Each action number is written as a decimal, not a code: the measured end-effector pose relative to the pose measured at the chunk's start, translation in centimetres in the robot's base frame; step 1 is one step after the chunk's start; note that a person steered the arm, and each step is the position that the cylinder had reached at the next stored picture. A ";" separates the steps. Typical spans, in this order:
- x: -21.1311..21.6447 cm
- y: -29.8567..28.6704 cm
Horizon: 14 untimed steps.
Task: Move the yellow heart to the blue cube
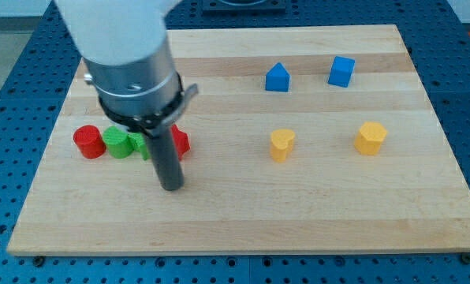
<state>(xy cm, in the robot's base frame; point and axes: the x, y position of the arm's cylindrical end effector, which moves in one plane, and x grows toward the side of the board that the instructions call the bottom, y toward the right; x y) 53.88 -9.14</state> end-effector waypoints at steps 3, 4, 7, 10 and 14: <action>-2.8 12.1; -6.0 14.8; -7.5 16.9; -11.4 16.9; -15.4 17.6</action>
<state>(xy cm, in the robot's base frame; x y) 38.46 8.48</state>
